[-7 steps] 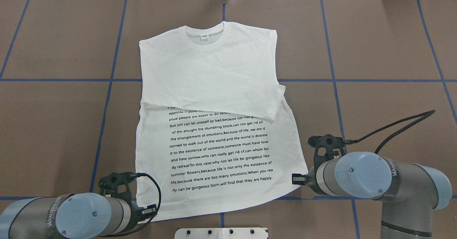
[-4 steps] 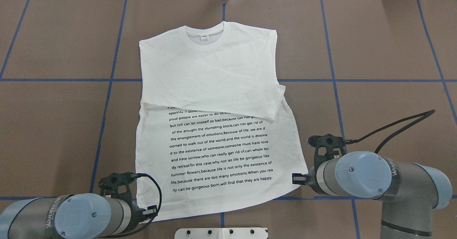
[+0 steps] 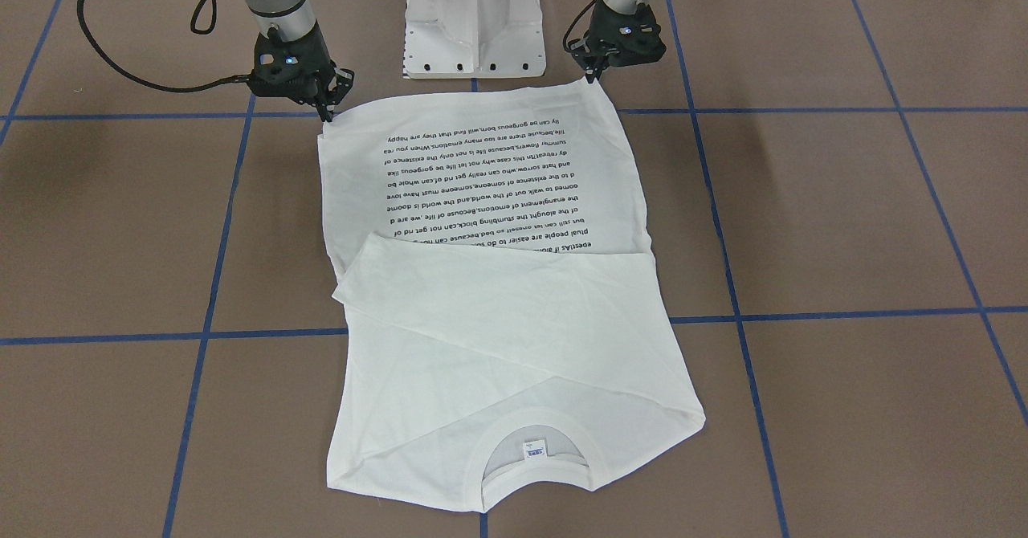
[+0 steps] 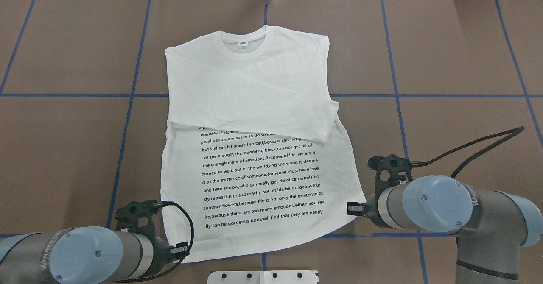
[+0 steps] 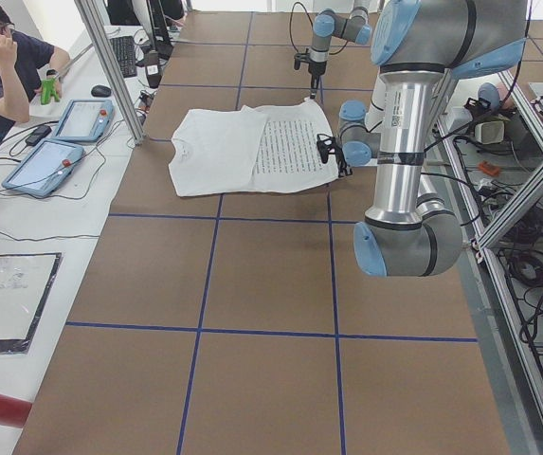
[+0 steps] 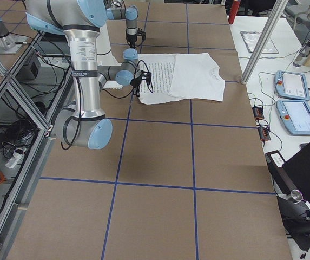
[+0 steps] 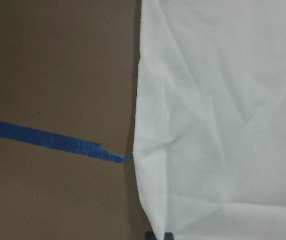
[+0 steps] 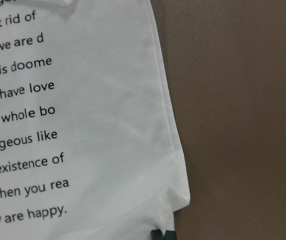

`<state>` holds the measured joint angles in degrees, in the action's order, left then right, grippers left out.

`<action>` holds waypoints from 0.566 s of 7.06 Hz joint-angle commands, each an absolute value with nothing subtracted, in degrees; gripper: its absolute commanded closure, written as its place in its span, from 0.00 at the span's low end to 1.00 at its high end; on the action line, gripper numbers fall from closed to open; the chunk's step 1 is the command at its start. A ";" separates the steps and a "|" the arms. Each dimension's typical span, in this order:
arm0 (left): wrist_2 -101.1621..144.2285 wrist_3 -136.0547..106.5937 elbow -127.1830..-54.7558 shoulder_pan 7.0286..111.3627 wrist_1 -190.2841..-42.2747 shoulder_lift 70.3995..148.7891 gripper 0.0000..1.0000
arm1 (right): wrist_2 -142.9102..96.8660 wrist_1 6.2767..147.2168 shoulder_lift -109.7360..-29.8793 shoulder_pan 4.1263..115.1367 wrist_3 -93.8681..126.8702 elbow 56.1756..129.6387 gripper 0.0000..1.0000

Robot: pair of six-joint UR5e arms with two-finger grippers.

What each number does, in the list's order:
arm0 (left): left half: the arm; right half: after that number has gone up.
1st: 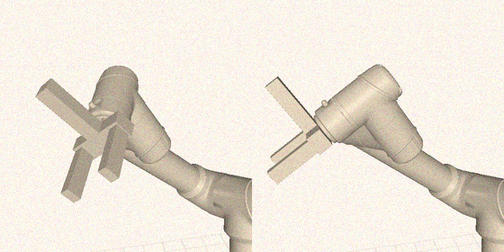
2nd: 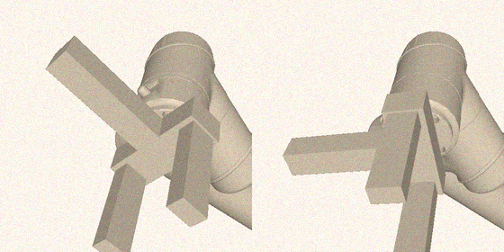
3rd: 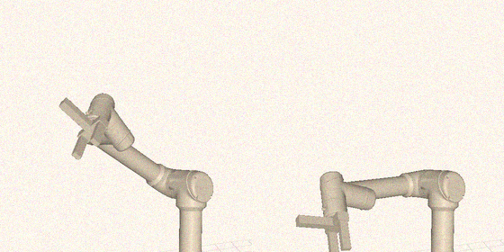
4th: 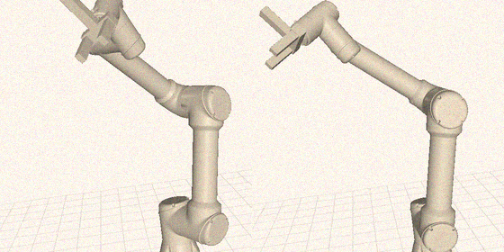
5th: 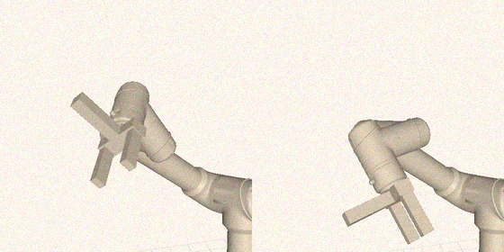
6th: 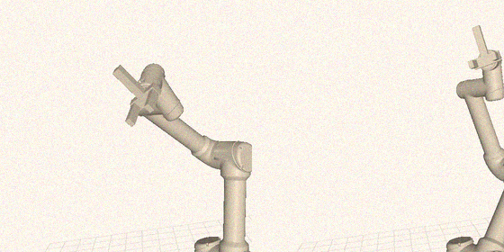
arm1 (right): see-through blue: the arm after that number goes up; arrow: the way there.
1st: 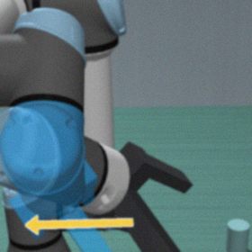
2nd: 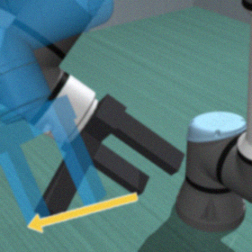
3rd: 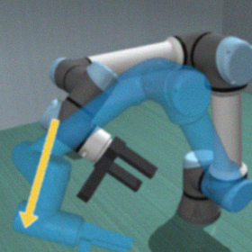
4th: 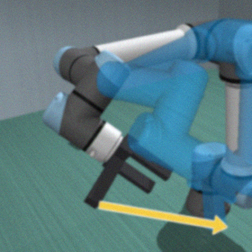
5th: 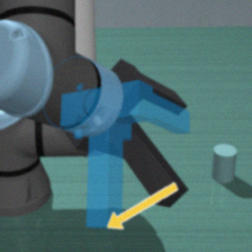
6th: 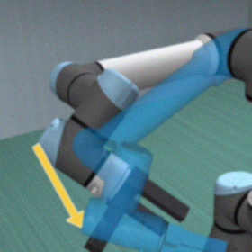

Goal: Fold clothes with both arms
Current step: 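Grasp the hem corners nearest the robot with both grippers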

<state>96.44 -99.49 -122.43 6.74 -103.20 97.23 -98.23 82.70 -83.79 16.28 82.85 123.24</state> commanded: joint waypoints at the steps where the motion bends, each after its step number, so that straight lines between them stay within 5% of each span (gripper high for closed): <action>1: 97.99 -97.75 -129.42 7.91 -98.83 96.94 1.00 | -102.36 82.71 -84.28 19.58 82.44 126.90 1.00; 4: 100.99 -94.57 -135.52 10.46 -91.85 96.51 1.00 | -108.18 82.62 -88.13 22.50 82.00 132.34 1.00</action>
